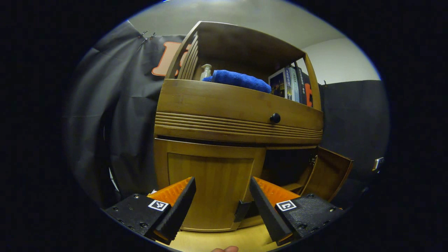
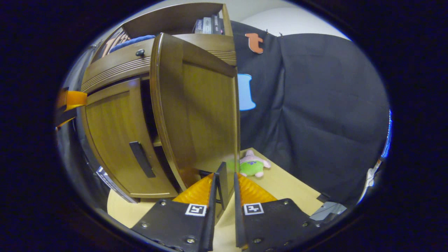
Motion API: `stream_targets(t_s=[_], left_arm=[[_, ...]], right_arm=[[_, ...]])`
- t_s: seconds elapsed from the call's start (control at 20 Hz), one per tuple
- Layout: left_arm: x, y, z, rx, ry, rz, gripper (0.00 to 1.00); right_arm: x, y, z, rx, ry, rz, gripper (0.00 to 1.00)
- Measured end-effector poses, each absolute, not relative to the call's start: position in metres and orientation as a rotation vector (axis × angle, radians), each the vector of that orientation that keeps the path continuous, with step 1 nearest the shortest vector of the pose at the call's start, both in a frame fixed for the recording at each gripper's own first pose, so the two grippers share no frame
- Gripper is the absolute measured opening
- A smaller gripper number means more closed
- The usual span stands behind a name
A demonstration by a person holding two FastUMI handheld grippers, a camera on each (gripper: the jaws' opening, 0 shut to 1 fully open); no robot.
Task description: Open the right door of the double-door shoe cabinet with the right hand, and open the left door with the left hand.
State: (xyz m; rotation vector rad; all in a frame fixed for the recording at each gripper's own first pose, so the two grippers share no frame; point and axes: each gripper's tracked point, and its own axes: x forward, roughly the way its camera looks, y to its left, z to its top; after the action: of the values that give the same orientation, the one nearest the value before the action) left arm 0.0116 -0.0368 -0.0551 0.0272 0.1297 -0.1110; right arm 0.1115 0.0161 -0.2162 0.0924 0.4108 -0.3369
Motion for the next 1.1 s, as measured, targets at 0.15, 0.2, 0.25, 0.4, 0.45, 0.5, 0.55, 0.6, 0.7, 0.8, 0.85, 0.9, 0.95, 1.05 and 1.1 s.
stream_targets(t_s=[0.15,0.2,0.25,0.4,0.45,0.5,0.55,0.6,0.7,0.8,0.85,0.9,0.95,1.05,1.1], left_arm=[[0.012,-0.046,-0.058,0.025,0.135,-0.133,0.96],[0.013,-0.05,-0.059,0.024,0.137,-0.14,0.96],[0.012,-0.053,-0.06,0.021,0.14,-0.148,0.96],[0.011,-0.059,-0.061,0.02,0.146,-0.164,0.96],[0.011,-0.06,-0.062,0.022,0.146,-0.166,0.96],[0.012,-0.06,-0.062,0.024,0.146,-0.166,0.96],[0.013,-0.06,-0.062,0.025,0.146,-0.166,0.96],[0.013,-0.062,-0.062,0.025,0.146,-0.168,0.96],[0.013,-0.063,-0.063,0.024,0.15,-0.171,0.96],[0.014,-0.063,-0.066,0.024,0.155,-0.173,0.96],[0.013,-0.062,-0.067,0.025,0.159,-0.171,0.96],[0.014,-0.062,-0.068,0.026,0.162,-0.169,0.96],[0.014,-0.061,-0.07,0.026,0.165,-0.167,0.96],[0.015,-0.059,-0.07,0.024,0.166,-0.164,0.96],[0.016,-0.059,-0.071,0.024,0.168,-0.162,0.96]], right_arm=[[0.109,0.013,-0.215,0.089,0.413,-0.356,0.24],[0.108,0.011,-0.215,0.09,0.413,-0.36,0.24],[0.108,0.01,-0.215,0.085,0.416,-0.369,0.24],[0.103,-0.001,-0.213,0.062,0.412,-0.411,0.24],[0.102,-0.004,-0.213,0.062,0.412,-0.419,0.24],[0.103,-0.003,-0.214,0.071,0.413,-0.418,0.24],[0.103,-0.001,-0.214,0.084,0.412,-0.416,0.24],[0.103,0.001,-0.215,0.093,0.413,-0.416,0.22],[0.103,0.001,-0.214,0.095,0.411,-0.402,0.22],[0.104,0.001,-0.214,0.095,0.409,-0.389,0.22],[0.103,0.0,-0.215,0.093,0.415,-0.391,0.22],[0.101,-0.001,-0.215,0.087,0.42,-0.393,0.22],[0.1,-0.004,-0.214,0.081,0.421,-0.397,0.22],[0.099,-0.006,-0.214,0.083,0.422,-0.398,0.22],[0.1,-0.006,-0.214,0.083,0.42,-0.401,0.22]])
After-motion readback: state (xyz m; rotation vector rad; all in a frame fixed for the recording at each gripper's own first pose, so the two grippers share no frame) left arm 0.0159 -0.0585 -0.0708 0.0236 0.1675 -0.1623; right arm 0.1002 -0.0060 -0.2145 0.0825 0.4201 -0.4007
